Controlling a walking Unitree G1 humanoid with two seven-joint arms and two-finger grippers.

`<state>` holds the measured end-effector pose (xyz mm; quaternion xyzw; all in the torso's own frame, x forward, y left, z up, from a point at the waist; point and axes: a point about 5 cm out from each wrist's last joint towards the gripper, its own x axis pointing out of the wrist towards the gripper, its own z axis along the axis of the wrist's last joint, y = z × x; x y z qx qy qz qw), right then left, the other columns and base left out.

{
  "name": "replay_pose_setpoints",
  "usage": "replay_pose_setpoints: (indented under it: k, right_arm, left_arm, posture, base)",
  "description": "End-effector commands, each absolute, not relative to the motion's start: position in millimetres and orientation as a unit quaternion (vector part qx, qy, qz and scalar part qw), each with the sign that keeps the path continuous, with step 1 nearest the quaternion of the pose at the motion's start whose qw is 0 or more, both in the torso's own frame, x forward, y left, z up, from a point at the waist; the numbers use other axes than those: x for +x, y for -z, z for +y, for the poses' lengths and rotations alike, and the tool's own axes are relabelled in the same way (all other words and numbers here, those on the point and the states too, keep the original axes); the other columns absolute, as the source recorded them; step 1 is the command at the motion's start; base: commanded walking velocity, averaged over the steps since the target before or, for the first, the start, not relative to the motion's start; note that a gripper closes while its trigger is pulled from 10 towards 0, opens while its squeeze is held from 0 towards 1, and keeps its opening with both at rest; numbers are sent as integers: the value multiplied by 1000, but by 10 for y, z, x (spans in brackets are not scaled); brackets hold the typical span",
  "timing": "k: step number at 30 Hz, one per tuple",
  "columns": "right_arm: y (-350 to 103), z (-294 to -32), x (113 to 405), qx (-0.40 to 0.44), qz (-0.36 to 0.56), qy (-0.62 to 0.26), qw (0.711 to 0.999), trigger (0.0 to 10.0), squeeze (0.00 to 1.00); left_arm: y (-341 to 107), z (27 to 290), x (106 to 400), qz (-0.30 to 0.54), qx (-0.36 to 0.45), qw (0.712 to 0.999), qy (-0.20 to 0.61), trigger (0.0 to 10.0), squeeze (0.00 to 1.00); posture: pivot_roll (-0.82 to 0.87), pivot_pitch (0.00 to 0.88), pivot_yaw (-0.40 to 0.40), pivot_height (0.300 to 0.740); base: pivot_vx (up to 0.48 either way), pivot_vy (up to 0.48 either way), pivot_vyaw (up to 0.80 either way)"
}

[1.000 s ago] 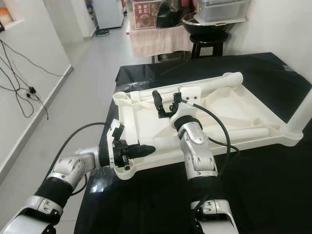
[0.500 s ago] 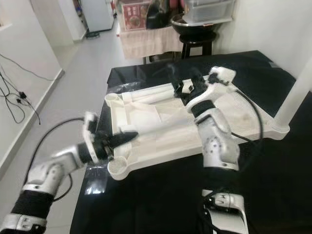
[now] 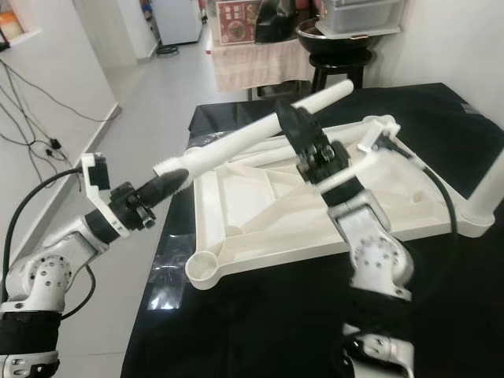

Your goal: Building children table

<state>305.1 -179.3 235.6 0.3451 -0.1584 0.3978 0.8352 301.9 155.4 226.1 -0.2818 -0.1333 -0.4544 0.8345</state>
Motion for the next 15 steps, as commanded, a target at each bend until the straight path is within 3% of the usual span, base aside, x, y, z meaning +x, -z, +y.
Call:
replay_pose_setpoints:
  k: [1, 2, 8, 10, 12, 13, 15]
  right_arm:
    - [-2318, -1676, 3008, 335, -137, -435, 824, 10000, 0]
    - [-2249, -1577, 2961, 338, -114, -462, 812, 10000, 0]
    - [-2285, -1452, 2917, 345, -109, -493, 791, 10000, 0]
    - [-2347, -1391, 2890, 352, -114, -513, 774, 10000, 0]
    - [-2347, -1391, 2890, 352, -114, -513, 774, 10000, 0]
    - [-2457, -1320, 2842, 353, -129, -547, 748, 10000, 0]
    - [-2497, -1299, 2824, 353, -135, -558, 739, 10000, 0]
  left_arm:
    - [-2471, 1578, 2963, -181, -302, 808, 472, 0, 0]
    - [-2523, 1538, 2858, -192, -338, 768, 509, 0, 0]
    - [-2488, 1466, 2718, -178, -367, 725, 555, 0, 0]
    - [-2439, 1416, 2639, -161, -376, 705, 578, 7255, 0]
    - [-2439, 1416, 2639, -161, -376, 705, 578, 7255, 0]
    - [-2357, 1359, 2578, -142, -386, 692, 593, 10000, 0]
    - [-2333, 1343, 2566, -138, -389, 690, 595, 10000, 0]
  posture:
    - [-135, 0, 87, 740]
    - [-132, 0, 86, 740]
    - [-126, 0, 85, 740]
    - [-125, 0, 86, 740]
    - [-125, 0, 86, 740]
    - [-123, 0, 84, 740]
    - [-122, 0, 84, 740]
  base:
    - [0, 0, 0]
    - [0, 0, 0]
    - [0, 0, 0]
    - [0, 0, 0]
    - [0, 0, 0]
    - [0, 0, 0]
    - [0, 0, 0]
